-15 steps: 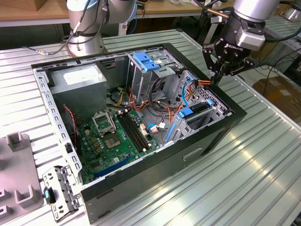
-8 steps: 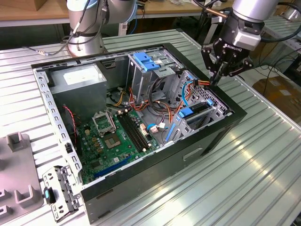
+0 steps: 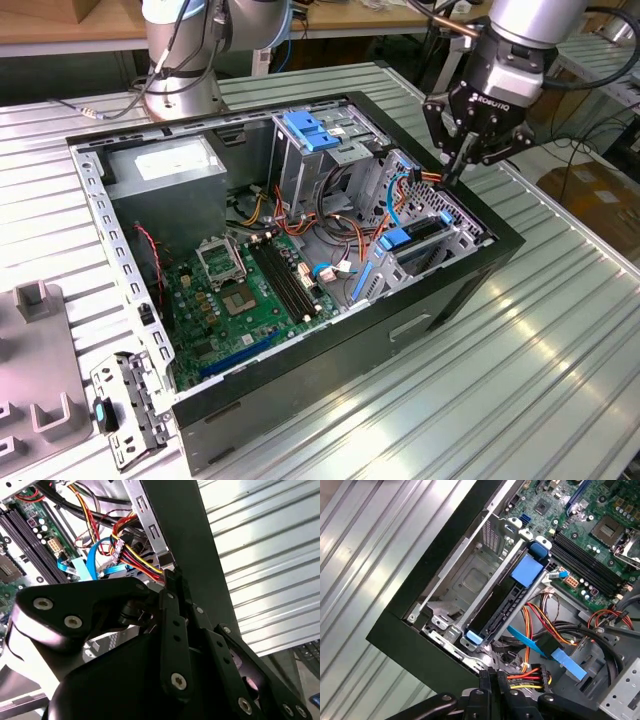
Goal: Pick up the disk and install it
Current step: 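Insert the first disk wire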
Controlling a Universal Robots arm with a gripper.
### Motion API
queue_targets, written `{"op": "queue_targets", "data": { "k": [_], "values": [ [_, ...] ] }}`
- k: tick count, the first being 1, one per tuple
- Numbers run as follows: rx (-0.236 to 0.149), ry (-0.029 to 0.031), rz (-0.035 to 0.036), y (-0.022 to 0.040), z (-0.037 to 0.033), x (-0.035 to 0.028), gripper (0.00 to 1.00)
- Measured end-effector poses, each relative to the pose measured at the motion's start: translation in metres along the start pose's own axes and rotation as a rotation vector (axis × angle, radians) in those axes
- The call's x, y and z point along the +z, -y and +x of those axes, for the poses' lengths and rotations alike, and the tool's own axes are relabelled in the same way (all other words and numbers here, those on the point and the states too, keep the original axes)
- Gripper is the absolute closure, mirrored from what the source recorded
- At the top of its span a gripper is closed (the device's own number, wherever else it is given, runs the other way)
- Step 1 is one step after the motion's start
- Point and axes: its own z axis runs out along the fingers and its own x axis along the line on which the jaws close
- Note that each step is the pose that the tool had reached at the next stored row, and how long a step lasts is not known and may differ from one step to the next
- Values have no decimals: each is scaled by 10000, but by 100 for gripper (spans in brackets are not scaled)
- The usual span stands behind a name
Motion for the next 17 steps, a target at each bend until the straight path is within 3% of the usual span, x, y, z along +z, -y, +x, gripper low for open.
{"op": "queue_targets", "data": {
  "k": [6, 10, 17],
  "values": [
    [860, 2, -42, 0, 0, 4, 83],
    [1748, 4, -85, 0, -1, 6, 83],
    [2392, 6, -116, -35, -25, 7, 83]
  ]
}}
